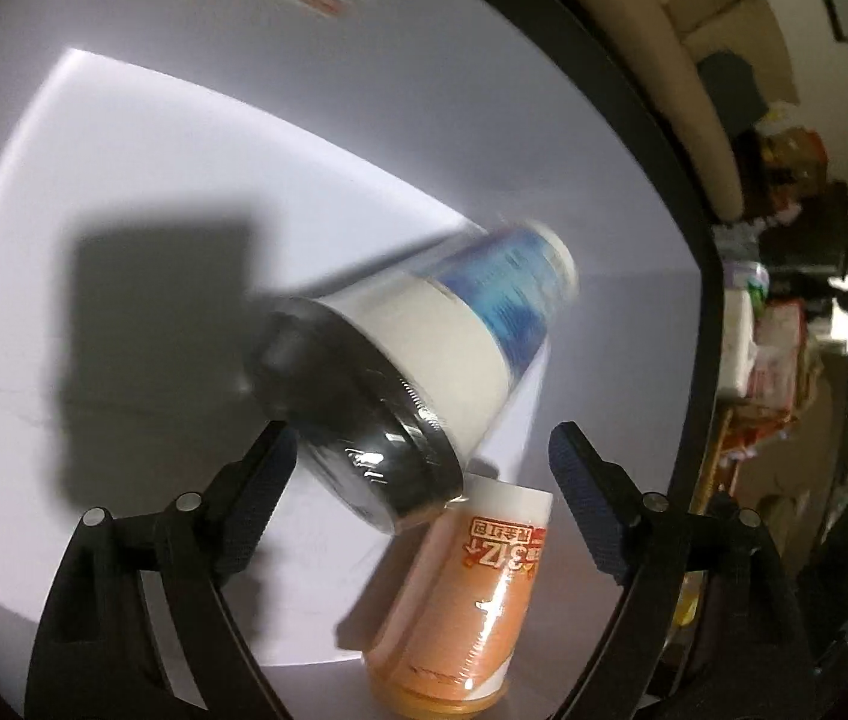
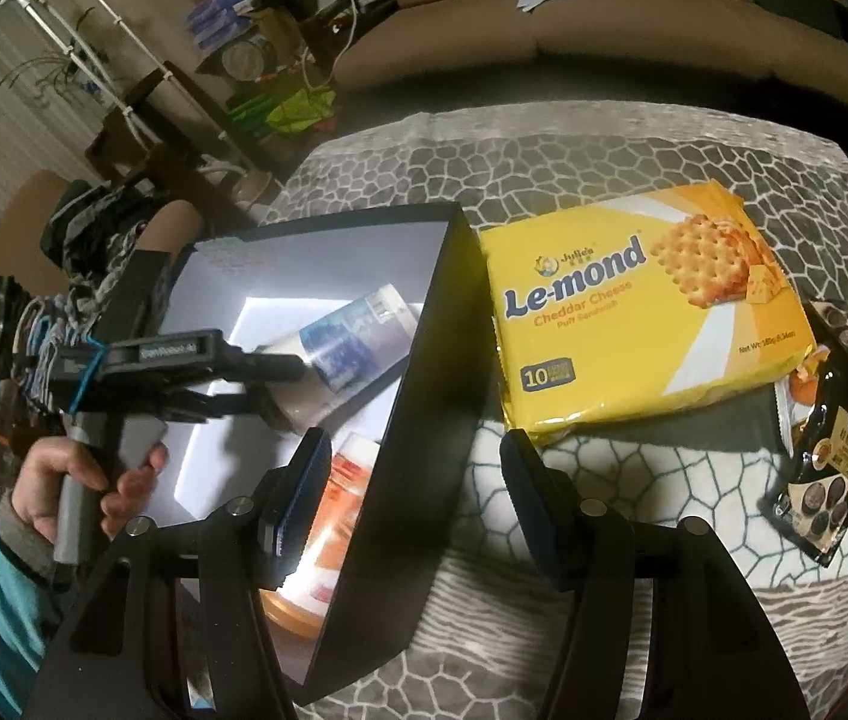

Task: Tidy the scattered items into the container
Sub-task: 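Lower the orange cup into the box with the left tool while the right tool drops the white-and-blue cup, then move both tools to the yellow Le-mond cracker pack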

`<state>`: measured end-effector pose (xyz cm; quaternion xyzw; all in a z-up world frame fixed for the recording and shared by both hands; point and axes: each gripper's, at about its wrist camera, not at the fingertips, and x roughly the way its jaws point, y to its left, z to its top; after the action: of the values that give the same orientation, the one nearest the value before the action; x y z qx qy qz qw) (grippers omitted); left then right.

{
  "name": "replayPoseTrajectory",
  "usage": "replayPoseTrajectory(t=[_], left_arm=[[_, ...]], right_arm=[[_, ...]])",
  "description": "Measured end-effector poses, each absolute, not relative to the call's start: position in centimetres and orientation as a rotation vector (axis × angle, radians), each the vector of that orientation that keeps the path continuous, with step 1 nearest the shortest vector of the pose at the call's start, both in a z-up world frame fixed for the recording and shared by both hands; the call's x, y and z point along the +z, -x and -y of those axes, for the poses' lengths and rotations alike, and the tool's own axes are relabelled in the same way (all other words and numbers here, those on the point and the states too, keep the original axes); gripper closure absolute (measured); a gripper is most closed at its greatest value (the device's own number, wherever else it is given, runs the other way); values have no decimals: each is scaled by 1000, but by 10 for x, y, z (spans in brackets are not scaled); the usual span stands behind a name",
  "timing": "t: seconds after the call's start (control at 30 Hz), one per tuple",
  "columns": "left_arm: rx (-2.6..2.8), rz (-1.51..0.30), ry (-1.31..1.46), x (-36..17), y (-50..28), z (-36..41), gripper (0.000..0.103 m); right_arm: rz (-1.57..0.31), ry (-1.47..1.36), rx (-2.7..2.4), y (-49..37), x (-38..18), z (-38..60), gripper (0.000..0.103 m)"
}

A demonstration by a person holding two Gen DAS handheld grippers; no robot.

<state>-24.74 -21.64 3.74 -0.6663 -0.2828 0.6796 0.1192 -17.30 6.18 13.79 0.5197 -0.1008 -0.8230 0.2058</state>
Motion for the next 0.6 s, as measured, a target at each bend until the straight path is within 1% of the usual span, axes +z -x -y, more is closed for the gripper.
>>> replayPoseTrajectory(t=[0.03, 0.13, 0.2, 0.3, 0.37, 0.47, 0.6], left_arm=[[1981, 796, 1949, 38, 244, 210, 18], [1893, 803, 1938, 39, 240, 185, 18], [1864, 745, 1927, 44, 233, 153, 18], [1851, 696, 1939, 49, 227, 131, 17], [1860, 690, 1940, 50, 225, 133, 17], [1835, 775, 1938, 48, 228, 133, 17], [1884, 776, 1898, 56, 218, 156, 17]], right_arm=[[284, -1449, -2294, 174, 137, -63, 42], [291, -1454, -2298, 175, 135, -66, 42], [295, -1457, -2299, 175, 134, -68, 42], [301, -1461, -2300, 174, 132, -70, 42], [301, -1463, -2298, 172, 132, -70, 42], [304, -1456, -2302, 170, 135, -73, 42], [307, -1457, -2330, 171, 137, -85, 42]])
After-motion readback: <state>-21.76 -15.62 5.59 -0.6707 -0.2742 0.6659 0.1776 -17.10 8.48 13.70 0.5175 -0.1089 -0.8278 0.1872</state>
